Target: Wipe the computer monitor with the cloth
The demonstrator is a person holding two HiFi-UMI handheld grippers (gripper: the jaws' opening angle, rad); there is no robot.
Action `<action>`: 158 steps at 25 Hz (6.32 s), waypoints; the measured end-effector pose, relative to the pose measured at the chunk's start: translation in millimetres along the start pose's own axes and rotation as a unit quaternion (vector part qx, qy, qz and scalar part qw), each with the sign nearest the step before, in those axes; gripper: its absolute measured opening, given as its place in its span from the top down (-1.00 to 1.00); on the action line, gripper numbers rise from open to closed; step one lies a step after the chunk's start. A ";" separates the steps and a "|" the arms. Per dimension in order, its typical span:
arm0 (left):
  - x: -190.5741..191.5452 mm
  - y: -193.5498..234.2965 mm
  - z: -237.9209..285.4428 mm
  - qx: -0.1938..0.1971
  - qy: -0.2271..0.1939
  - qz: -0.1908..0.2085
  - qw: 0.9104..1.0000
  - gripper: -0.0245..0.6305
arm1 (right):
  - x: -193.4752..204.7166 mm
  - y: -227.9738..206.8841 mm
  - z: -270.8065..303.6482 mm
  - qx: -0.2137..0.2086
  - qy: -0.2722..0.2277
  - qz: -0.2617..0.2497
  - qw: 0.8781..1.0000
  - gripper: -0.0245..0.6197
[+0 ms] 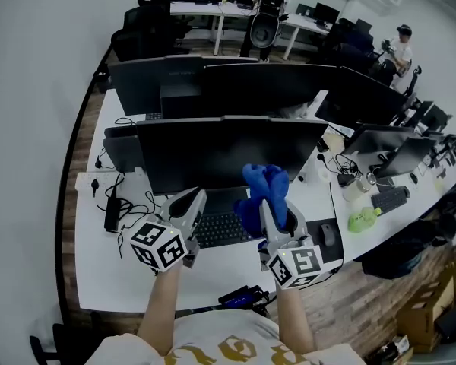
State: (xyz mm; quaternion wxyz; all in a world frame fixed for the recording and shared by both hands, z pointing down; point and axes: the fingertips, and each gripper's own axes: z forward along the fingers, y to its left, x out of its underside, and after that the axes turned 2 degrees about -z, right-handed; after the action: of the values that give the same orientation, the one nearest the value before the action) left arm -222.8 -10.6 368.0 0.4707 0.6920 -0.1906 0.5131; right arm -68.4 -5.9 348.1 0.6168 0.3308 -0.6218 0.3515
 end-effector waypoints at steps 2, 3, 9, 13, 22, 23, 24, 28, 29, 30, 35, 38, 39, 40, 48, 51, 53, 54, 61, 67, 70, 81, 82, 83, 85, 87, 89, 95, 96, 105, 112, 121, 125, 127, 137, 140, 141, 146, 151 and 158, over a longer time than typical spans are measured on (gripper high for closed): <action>-3.6 0.9 5.9 0.003 -0.002 0.001 1.000 0.92 | -5.2 -5.0 2.8 0.003 -0.009 0.000 1.000 0.57; -5.8 1.4 8.9 0.003 -0.004 0.003 1.000 0.92 | -8.5 -7.1 4.5 0.004 -0.013 -0.005 1.000 0.57; -22.8 3.3 31.7 -0.005 -0.014 0.025 1.000 0.92 | -38.7 -21.7 20.8 -0.001 -0.060 -0.013 0.998 0.57; -32.7 4.8 54.8 -0.011 -0.015 0.033 0.999 0.92 | -51.0 -29.5 42.0 -0.029 -0.064 -0.013 0.997 0.57; -54.8 12.4 90.1 -0.048 -0.004 0.045 0.998 0.92 | -82.4 -49.7 93.4 -0.061 -0.056 -0.024 0.996 0.57; -56.5 14.1 92.5 -0.051 -0.003 0.047 0.998 0.92 | -84.6 -50.4 99.9 -0.063 -0.056 -0.025 0.996 0.57; -58.3 15.5 94.8 -0.053 -0.002 0.049 0.997 0.92 | -86.1 -50.2 106.4 -0.066 -0.056 -0.027 0.996 0.57; -64.0 19.5 101.8 -0.052 0.003 0.060 0.997 0.92 | -88.5 -42.2 130.3 -0.078 -0.055 -0.038 0.995 0.57; -63.6 21.3 102.7 -0.050 0.006 0.061 0.997 0.92 | -88.2 -39.0 136.2 -0.080 -0.055 -0.041 0.994 0.57; -62.2 23.6 103.2 -0.049 0.009 0.061 0.997 0.92 | -87.5 -35.7 142.1 -0.081 -0.053 -0.045 0.994 0.57; -60.4 34.2 105.6 -0.043 0.014 0.056 0.997 0.92 | -82.9 -27.0 169.1 -0.071 -0.041 -0.060 0.995 0.57; -59.2 37.2 110.6 -0.031 0.018 0.052 0.998 0.92 | -80.0 -23.6 180.8 -0.066 -0.037 -0.068 0.995 0.57; -57.4 37.9 112.5 -0.027 0.022 0.051 0.998 0.92 | -78.8 -22.6 183.8 -0.065 -0.035 -0.071 0.995 0.57; -55.8 38.3 114.3 -0.024 0.025 0.050 0.998 0.92 | -77.6 -21.9 186.6 -0.064 -0.030 -0.073 0.995 0.57; -47.7 43.1 121.6 0.010 0.023 0.052 0.998 0.92 | -68.7 -19.9 202.1 -0.041 -0.005 -0.081 0.996 0.56; -37.3 47.2 122.7 0.024 0.024 0.047 0.998 0.92 | -68.7 -22.8 202.8 -0.033 0.001 -0.059 0.998 0.56; -33.2 48.9 121.6 0.032 0.024 0.046 0.998 0.92 | -68.5 -23.6 203.9 -0.022 0.001 -0.062 0.998 0.56; -32.7 48.4 120.3 0.037 0.021 0.045 0.998 0.92 | -68.4 -23.6 204.2 -0.019 0.000 -0.062 0.998 0.56; -23.3 40.1 115.8 0.053 0.020 0.036 0.998 0.92 | -70.0 -25.4 200.2 -0.001 -0.029 -0.054 0.998 0.56; -27.1 41.5 124.0 0.026 0.007 0.055 0.998 0.92 | -69.4 -21.4 203.5 -0.022 -0.024 -0.079 0.996 0.56; -28.2 43.3 126.3 0.004 0.004 0.068 0.998 0.92 | -70.2 -21.4 204.7 -0.040 -0.016 -0.086 0.995 0.56; -18.8 19.9 138.3 -0.042 0.012 0.101 0.994 0.92 | -70.2 -46.1 197.5 -0.068 -0.022 -0.086 0.994 0.56; -17.6 16.4 140.0 -0.045 0.012 0.102 0.994 0.92 | -70.4 -49.5 196.4 -0.070 -0.023 -0.087 0.994 0.56; -16.3 13.2 141.7 -0.046 0.012 0.103 0.994 0.92 | -70.6 -53.0 195.1 -0.071 -0.024 -0.087 0.993 0.56; -13.0 7.8 144.3 -0.050 0.013 0.101 0.994 0.92 | -71.0 -61.0 192.5 -0.071 -0.026 -0.086 0.993 0.56; -8.9 4.6 146.6 -0.056 0.014 0.099 0.993 0.92 | -70.6 -69.2 190.7 -0.073 -0.028 -0.080 0.994 0.55; -6.0 2.3 148.9 -0.063 0.016 0.101 0.993 0.92 | -70.4 -76.1 189.7 -0.074 -0.028 -0.074 0.994 0.55; 0.9 -8.1 160.4 -0.072 0.018 0.104 0.992 0.92 | -69.4 -94.7 184.7 -0.076 -0.027 -0.072 0.994 0.55; 2.8 -9.8 163.5 -0.073 0.020 0.105 0.992 0.92 | -68.5 -98.2 184.2 -0.075 -0.025 -0.078 0.994 0.55; 16.9 -23.7 190.6 -0.075 0.030 0.108 0.991 0.92 | -69.9 -120.6 176.8 -0.080 -0.030 -0.090 0.992 0.55; 28.5 -30.5 204.6 -0.079 0.034 0.109 0.990 0.92 | -70.0 -140.8 170.3 -0.085 -0.033 -0.083 0.992 0.55; 38.5 -30.3 213.5 -0.078 0.038 0.106 0.991 0.92 | -65.7 -164.7 165.6 -0.071 -0.038 -0.077 0.994 0.55; 41.9 -31.6 217.2 -0.072 0.042 0.106 0.991 0.92 | -66.3 -177.8 161.5 -0.060 -0.041 -0.073 0.995 0.55; 42.3 -31.8 218.9 -0.069 0.043 0.107 0.991 0.92 | -66.7 -184.2 159.8 -0.053 -0.043 -0.070 0.995 0.55; 46.5 -30.0 225.4 -0.064 0.049 0.106 0.991 0.92 | -66.8 -212.2 153.7 -0.025 -0.049 -0.065 0.996 0.55; 46.1 -29.9 226.4 -0.063 0.051 0.108 0.991 0.92 | -67.6 -220.9 152.1 -0.017 -0.050 -0.060 0.997 0.55; 46.2 -30.2 226.8 -0.063 0.051 0.108 0.991 0.92 | -67.6 -224.0 151.4 -0.014 -0.050 -0.059 0.997 0.55; 48.7 -33.1 227.6 -0.062 0.053 0.108 0.991 0.92 | -66.6 -239.7 146.2 0.000 -0.050 -0.051 0.997 0.55; 51.9 -36.2 228.0 -0.060 0.056 0.107 0.991 0.92 | -66.3 -254.0 143.0 0.016 -0.047 -0.051 0.997 0.55; 52.1 -39.5 227.9 -0.056 0.056 0.108 0.991 0.92 | -66.4 -271.7 139.0 0.032 -0.045 -0.039 0.998 0.55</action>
State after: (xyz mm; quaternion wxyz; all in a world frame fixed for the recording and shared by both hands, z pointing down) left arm -51.6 -173.1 389.4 0.4608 0.6096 -0.2661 0.5876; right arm 88.2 -270.0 290.7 0.5905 0.3900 -0.6238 0.3319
